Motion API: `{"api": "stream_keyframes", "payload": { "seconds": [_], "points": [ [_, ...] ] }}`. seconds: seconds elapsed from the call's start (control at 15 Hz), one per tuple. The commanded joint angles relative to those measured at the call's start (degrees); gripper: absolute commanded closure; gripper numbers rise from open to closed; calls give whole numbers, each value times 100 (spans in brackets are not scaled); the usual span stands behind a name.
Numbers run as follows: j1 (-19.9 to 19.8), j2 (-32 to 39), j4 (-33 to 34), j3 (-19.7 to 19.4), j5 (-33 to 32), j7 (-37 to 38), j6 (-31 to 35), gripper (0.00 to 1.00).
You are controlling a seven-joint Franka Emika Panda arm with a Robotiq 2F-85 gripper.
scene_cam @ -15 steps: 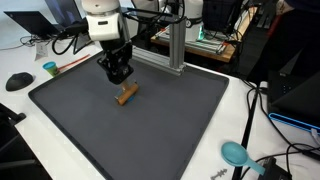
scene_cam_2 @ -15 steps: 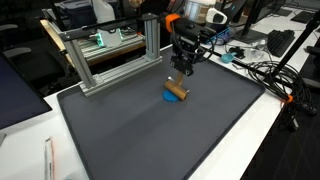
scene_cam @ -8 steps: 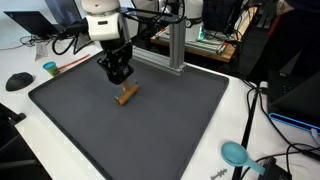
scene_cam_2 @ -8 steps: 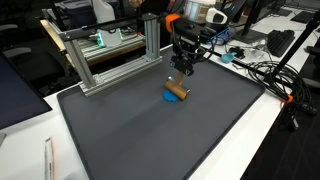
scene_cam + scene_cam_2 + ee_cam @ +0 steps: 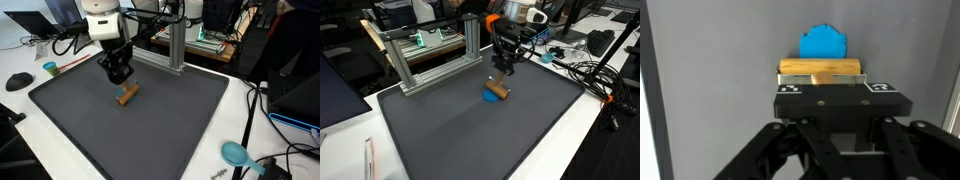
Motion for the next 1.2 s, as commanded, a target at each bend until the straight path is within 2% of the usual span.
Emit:
{"api": "stream_keyframes", "payload": {
  "seconds": [0.0,0.8,1.13],
  "points": [
    [-37,80,-147,51,241,-118,229,78],
    [-37,225,-142,-426,-172,437,133,78],
    [-47,245,-125,-479,-191,506,138,78]
  ]
}}
